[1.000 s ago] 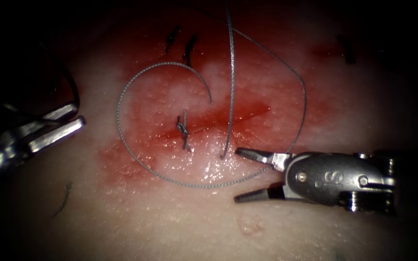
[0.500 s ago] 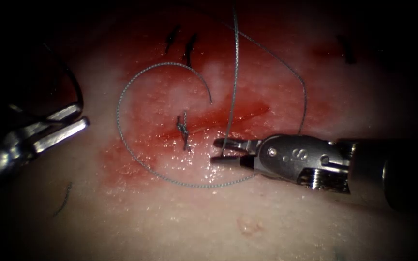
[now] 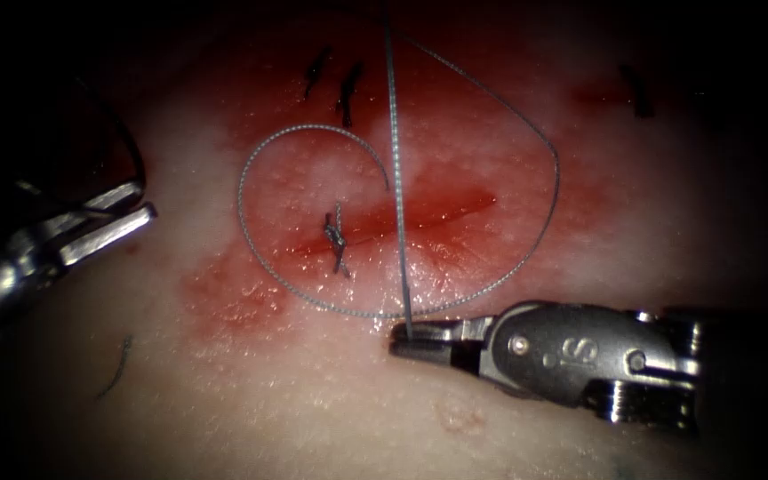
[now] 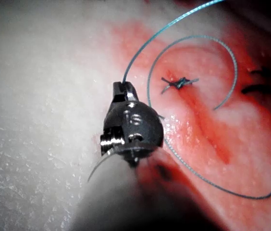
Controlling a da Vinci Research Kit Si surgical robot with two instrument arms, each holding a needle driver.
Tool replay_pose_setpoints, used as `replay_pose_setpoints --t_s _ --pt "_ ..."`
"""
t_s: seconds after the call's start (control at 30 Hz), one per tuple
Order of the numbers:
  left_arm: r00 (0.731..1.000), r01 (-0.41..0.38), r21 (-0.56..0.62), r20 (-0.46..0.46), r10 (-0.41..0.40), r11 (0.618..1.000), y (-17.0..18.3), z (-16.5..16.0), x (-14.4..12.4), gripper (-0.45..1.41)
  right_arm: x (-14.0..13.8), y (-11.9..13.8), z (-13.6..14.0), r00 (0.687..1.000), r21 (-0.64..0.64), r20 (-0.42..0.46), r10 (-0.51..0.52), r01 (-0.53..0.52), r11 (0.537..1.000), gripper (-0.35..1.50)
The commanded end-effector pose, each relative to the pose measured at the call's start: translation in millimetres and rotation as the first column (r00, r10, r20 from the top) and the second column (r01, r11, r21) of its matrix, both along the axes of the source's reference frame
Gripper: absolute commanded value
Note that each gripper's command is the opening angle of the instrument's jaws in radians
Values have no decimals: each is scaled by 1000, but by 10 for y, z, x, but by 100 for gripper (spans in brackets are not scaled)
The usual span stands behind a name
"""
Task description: Wound Closure
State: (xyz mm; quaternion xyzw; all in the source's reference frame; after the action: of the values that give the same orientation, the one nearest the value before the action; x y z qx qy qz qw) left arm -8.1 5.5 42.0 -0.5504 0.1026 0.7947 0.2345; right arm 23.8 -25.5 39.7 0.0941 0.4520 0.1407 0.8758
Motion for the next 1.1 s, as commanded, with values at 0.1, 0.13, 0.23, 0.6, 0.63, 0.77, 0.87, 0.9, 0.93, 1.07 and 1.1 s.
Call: replay_pose_setpoints --t_s 0.1,0.13,0.23,0.6,0.63,0.77,0.87,0.9,0.93,1.07,1.1 --pt "1000 6 1 -11 -6 1000 4 10 2 -45 24 -40 -43 997 7 4 -79 79 997 -35" --pt "1000 5 1 -11 -5 1000 4 11 4 -45 27 -47 -51 995 6 6 -96 96 995 -35" --pt "1000 7 1 -18 -7 1000 5 14 9 -45 35 -69 -75 990 15 15 -138 138 990 -35" --pt "1000 9 -3 -23 -9 1000 6 19 13 -45 57 -119 -117 955 56 50 -292 290 956 -35" --pt "1000 9 -4 -23 -9 1000 6 20 13 -45 59 -121 -118 952 59 46 -302 299 952 -35" --pt "1000 8 -5 -23 -8 1000 6 21 15 -45 60 -106 -116 961 15 9 -276 276 961 7" --pt "1000 11 -5 -28 -11 1000 7 22 17 -45 53 -80 -112 983 -69 -13 -184 182 981 113" --pt "999 12 -3 -34 -13 1000 8 23 17 -45 50 -73 -111 987 -87 -13 -160 159 983 121" --pt "999 16 -2 -38 -16 1000 8 23 18 -45 45 -63 -110 990 -107 -19 -137 135 985 123" --pt "996 27 -11 -81 -28 1000 10 27 24 -45 26 -36 -108 994 -147 -37 -104 98 984 123" --pt "995 27 -18 -99 -29 999 10 28 26 -45 21 -32 -108 995 -154 -39 -96 89 984 123"
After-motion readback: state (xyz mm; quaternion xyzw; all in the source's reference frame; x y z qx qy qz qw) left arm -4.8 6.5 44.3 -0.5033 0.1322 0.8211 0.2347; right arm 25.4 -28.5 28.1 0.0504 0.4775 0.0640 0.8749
